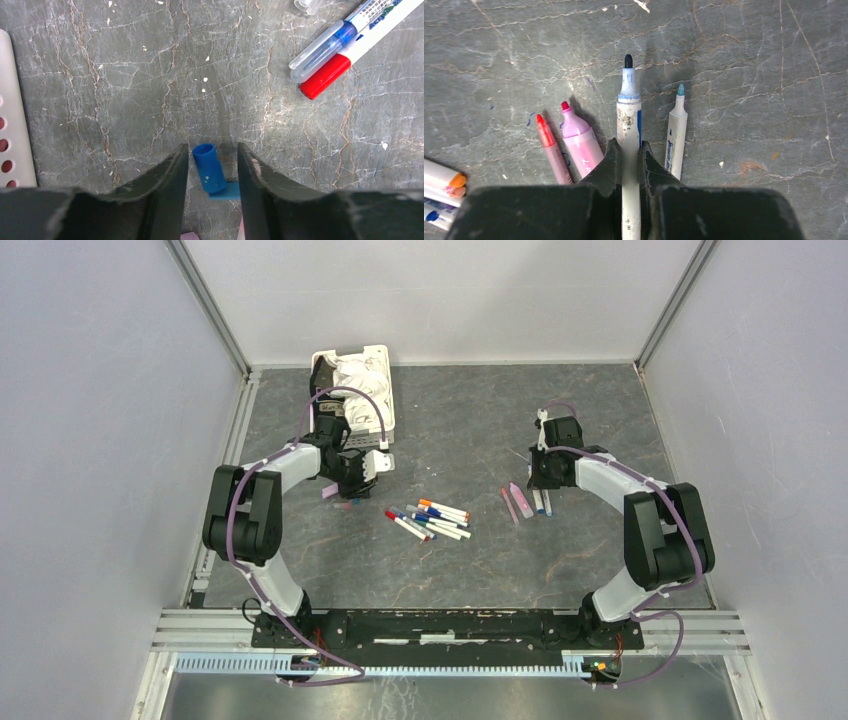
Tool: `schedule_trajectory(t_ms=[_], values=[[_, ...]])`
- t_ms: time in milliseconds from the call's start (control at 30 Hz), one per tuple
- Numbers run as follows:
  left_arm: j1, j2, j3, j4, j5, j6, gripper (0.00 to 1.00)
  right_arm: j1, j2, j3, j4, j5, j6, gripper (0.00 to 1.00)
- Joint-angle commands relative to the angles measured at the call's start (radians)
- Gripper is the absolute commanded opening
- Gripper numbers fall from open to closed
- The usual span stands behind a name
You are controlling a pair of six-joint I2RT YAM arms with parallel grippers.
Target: Open the pen caps
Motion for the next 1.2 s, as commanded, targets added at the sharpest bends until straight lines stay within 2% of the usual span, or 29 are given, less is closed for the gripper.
schedule_trajectory(t_ms=[0, 100, 167, 200, 233, 400, 533, 600, 767, 933, 1167], values=[[-0.006, -0.003, 0.033, -0.008, 0.026, -0.059, 0.59, -0.001, 0.026, 0.001, 0.04, 0.06, 0.002, 0.0], [-0.005, -0.03, 0.07, -0.057, 0.067, -0.074, 0.74, -0.001, 0.031, -0.003, 0.042, 0.072, -0.003, 0.0], [-0.005, -0.058, 0.11, -0.09, 0.099, -0.098, 0.78, 0.0, 0.031, -0.006, 0.043, 0.071, -0.004, 0.02], [-0.004, -0.072, 0.135, -0.109, 0.113, -0.11, 0.95, 0.0, 0.029, -0.009, 0.046, 0.069, -0.004, 0.04], [-0.004, -0.09, 0.161, -0.136, 0.127, -0.128, 0.99, 0.001, 0.026, -0.011, 0.046, 0.066, -0.004, 0.06], [0.003, -0.136, 0.335, -0.185, 0.081, -0.335, 1.0, 0.012, -0.004, -0.011, 0.048, 0.048, -0.001, 0.22], [0.011, -0.194, 0.432, -0.153, -0.065, -0.493, 1.0, 0.026, -0.048, 0.016, 0.028, 0.051, -0.002, 0.3], [0.014, -0.249, 0.438, -0.091, -0.177, -0.561, 1.0, 0.04, -0.074, 0.036, 0.012, 0.062, -0.006, 0.34], [0.023, -0.362, 0.388, -0.008, -0.319, -0.661, 1.0, 0.121, -0.13, 0.074, 0.005, 0.083, -0.01, 0.43], [0.024, -0.374, 0.368, -0.095, -0.242, -0.656, 1.0, 0.3, -0.088, 0.136, 0.026, 0.061, -0.071, 0.47], [0.025, -0.391, 0.342, -0.157, -0.109, -0.671, 1.0, 0.5, 0.083, 0.225, 0.006, 0.015, -0.178, 0.44]])
